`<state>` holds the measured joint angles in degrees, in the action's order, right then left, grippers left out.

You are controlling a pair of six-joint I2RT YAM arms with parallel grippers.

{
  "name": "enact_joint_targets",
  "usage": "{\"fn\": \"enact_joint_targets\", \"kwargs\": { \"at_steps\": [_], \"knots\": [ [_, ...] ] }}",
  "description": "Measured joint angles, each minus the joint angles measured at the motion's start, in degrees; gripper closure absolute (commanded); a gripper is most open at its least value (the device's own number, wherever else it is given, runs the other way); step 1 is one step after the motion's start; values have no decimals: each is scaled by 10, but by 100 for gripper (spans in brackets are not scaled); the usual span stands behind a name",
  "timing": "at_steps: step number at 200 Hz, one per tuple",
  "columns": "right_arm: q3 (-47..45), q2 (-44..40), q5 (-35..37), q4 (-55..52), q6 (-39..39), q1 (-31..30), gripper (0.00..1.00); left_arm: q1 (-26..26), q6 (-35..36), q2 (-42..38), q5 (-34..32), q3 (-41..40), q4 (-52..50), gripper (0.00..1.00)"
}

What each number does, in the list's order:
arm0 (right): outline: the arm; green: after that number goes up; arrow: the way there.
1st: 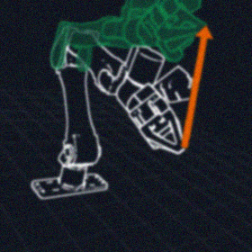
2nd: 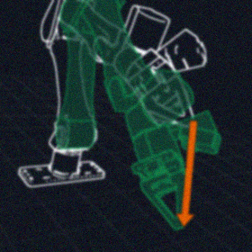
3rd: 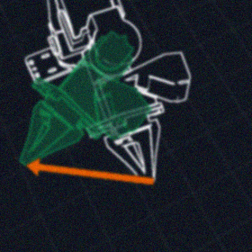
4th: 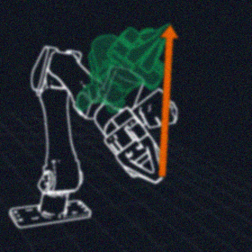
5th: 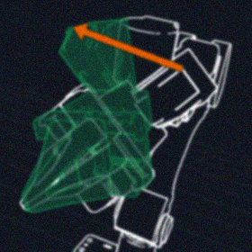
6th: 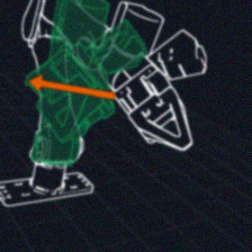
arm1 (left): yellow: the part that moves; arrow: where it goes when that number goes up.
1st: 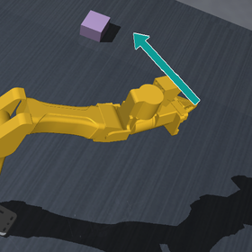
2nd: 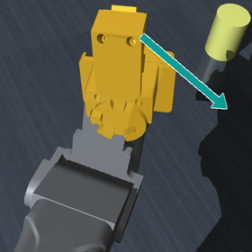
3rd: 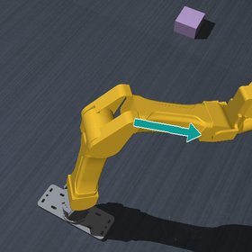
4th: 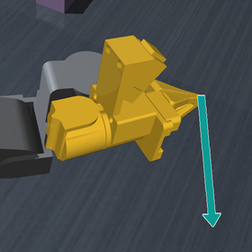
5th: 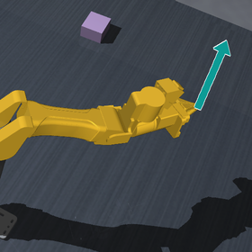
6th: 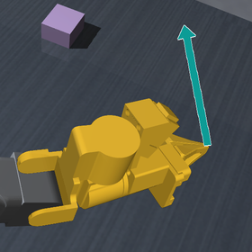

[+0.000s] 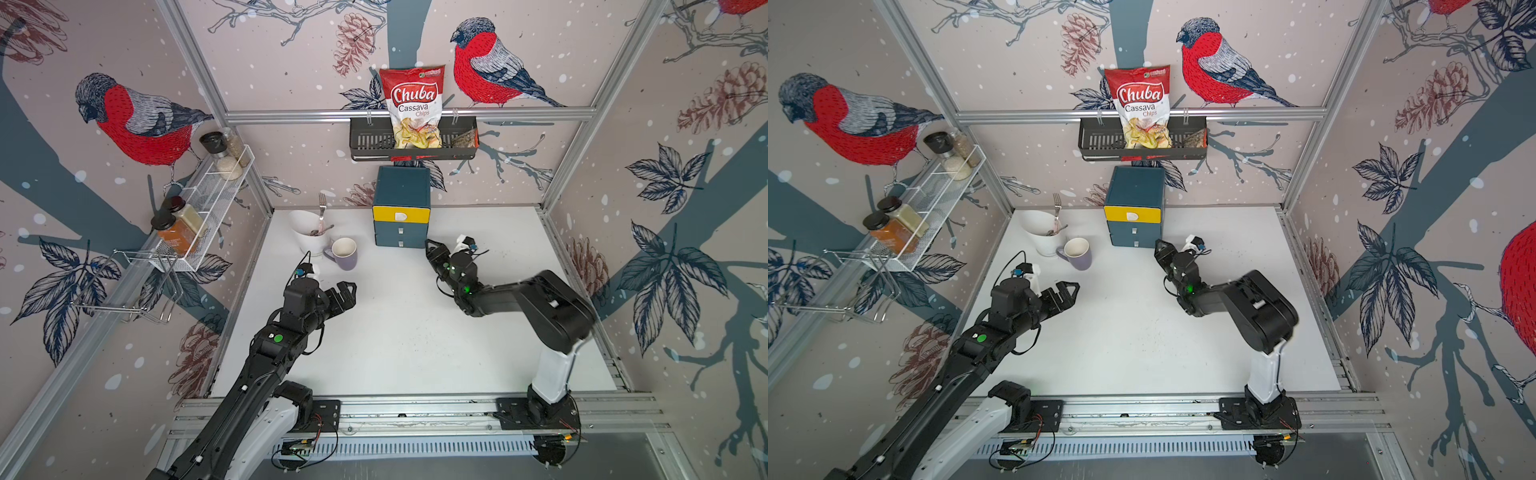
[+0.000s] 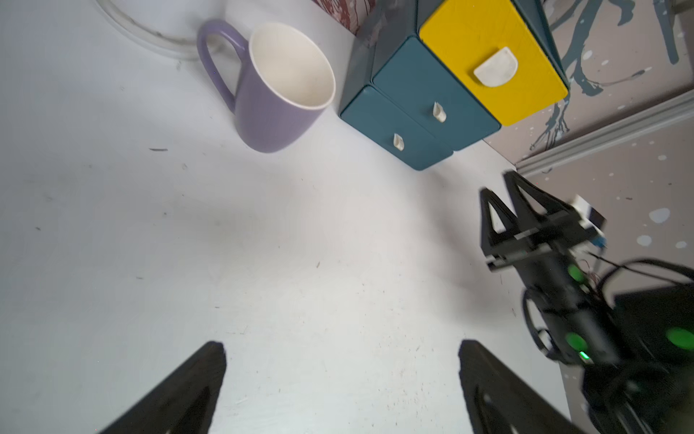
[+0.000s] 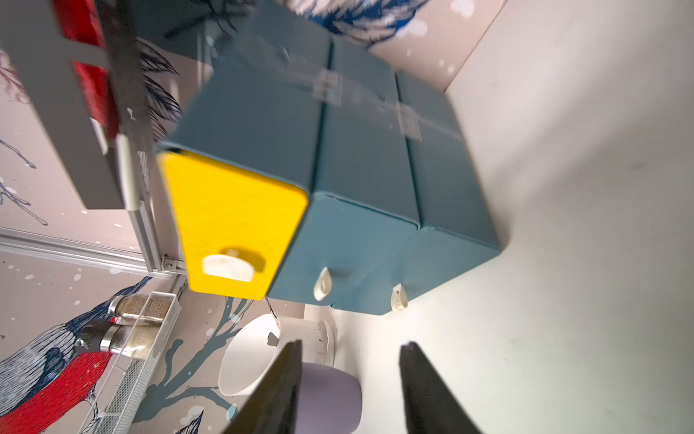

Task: Put the binder clips in the drawer according to color
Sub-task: Close the drawer in the storage box, then reset both arms

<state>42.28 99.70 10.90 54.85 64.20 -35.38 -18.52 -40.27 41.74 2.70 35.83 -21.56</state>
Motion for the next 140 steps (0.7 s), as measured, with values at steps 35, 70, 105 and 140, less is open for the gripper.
{"fn": "enact_joint_targets", "kwargs": {
  "at_steps": [35, 70, 105, 140],
  "knots": [
    [-55, -278, 75, -189, -129, 24, 0, 0, 2, -12, -118, 21, -2, 1],
    [-97, -443, 209, -333, -263, 43, 0, 0, -40, 60, -330, 59, -22, 1],
    [-162, -502, 245, -390, -363, 133, 0, 2, 62, 87, -455, -42, 85, 0],
    [-291, -531, 258, -315, -469, 165, 0, 22, 234, 112, -446, -140, 274, 1]
  ]
}}
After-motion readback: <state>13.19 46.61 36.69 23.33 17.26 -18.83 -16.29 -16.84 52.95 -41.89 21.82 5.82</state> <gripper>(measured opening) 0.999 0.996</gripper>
